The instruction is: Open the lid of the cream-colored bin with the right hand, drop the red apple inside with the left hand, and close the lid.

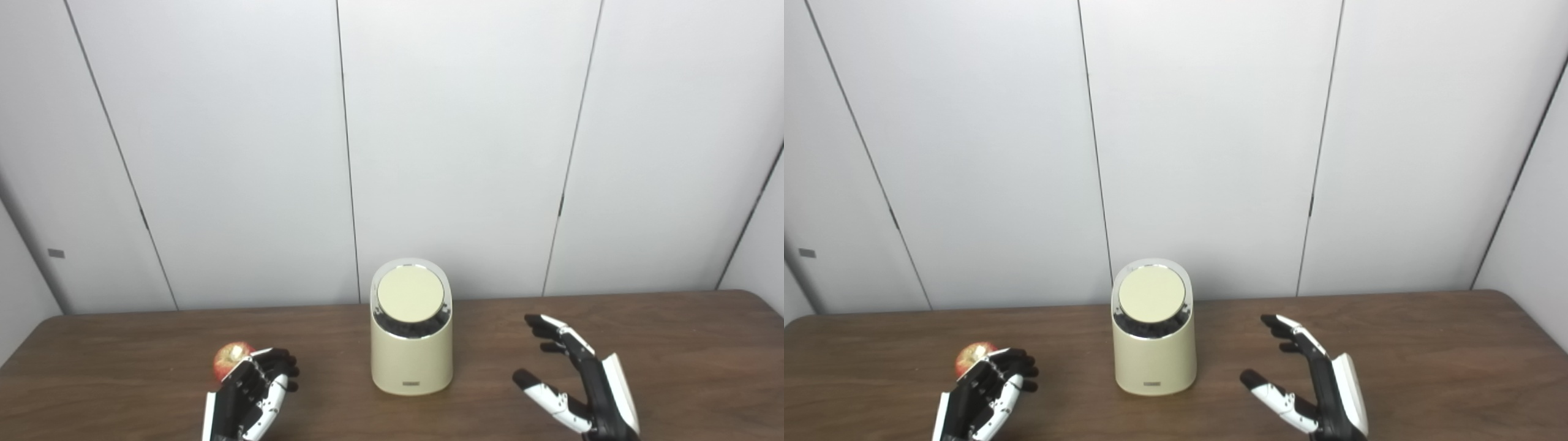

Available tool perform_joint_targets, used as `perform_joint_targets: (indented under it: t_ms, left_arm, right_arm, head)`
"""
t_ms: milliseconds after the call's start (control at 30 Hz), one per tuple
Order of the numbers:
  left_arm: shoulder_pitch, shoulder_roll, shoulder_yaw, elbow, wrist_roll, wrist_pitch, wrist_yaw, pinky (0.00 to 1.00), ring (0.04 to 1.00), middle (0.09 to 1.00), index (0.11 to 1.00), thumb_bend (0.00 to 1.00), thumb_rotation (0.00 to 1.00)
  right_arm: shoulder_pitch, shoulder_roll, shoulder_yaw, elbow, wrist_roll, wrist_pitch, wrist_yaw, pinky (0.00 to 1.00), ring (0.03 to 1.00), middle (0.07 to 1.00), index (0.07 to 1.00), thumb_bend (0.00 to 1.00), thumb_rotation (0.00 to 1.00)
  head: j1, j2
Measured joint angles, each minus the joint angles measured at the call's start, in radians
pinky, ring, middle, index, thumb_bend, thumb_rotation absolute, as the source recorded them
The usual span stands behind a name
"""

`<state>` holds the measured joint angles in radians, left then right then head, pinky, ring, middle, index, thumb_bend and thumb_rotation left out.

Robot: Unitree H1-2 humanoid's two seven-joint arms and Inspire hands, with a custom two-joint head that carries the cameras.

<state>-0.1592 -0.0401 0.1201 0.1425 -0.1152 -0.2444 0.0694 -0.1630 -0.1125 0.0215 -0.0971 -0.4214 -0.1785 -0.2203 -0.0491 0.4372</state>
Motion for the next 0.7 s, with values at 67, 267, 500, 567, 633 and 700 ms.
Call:
perform_joint_targets:
  t_ms: [67,267,500,567,633,700]
  left_arm:
    - [0.000,0.000,0.000,0.000,0.000,0.000,0.000,0.49,0.570,0.582,0.560,0.26,0.09]
    - [-0.004,-0.002,-0.002,0.005,0.002,-0.001,0.001,0.49,0.566,0.579,0.557,0.26,0.10]
    - [-0.005,-0.001,-0.002,0.007,0.004,-0.002,0.001,0.51,0.575,0.585,0.560,0.27,0.12]
    - [-0.006,-0.001,-0.003,0.010,0.009,-0.006,0.002,0.51,0.572,0.582,0.562,0.26,0.14]
    - [-0.008,-0.001,-0.004,0.012,0.011,-0.007,0.003,0.50,0.571,0.582,0.562,0.27,0.14]
    - [-0.010,-0.001,-0.005,0.014,0.014,-0.007,0.004,0.50,0.571,0.582,0.561,0.27,0.14]
  right_arm:
    - [-0.042,0.001,0.000,-0.033,-0.007,0.026,0.012,0.67,0.751,0.770,0.756,0.77,0.83]
    - [-0.133,0.017,0.003,-0.077,-0.037,0.100,0.038,0.63,0.732,0.749,0.734,0.81,0.88]
    - [-0.180,0.026,0.018,-0.130,-0.097,0.215,0.080,0.66,0.767,0.772,0.745,0.83,0.96]
    - [-0.211,0.029,0.023,-0.155,-0.111,0.254,0.100,0.63,0.741,0.768,0.750,0.86,0.91]
    - [-0.247,0.031,0.033,-0.166,-0.134,0.294,0.115,0.60,0.722,0.770,0.767,0.90,0.76]
    - [-0.277,0.035,0.045,-0.178,-0.161,0.343,0.138,0.60,0.724,0.775,0.778,0.94,0.68]
  head:
    - [0.000,0.000]
    - [-0.002,-0.003]
    - [-0.005,-0.005]
    - [-0.005,-0.006]
    - [-0.003,-0.008]
    - [-0.003,-0.006]
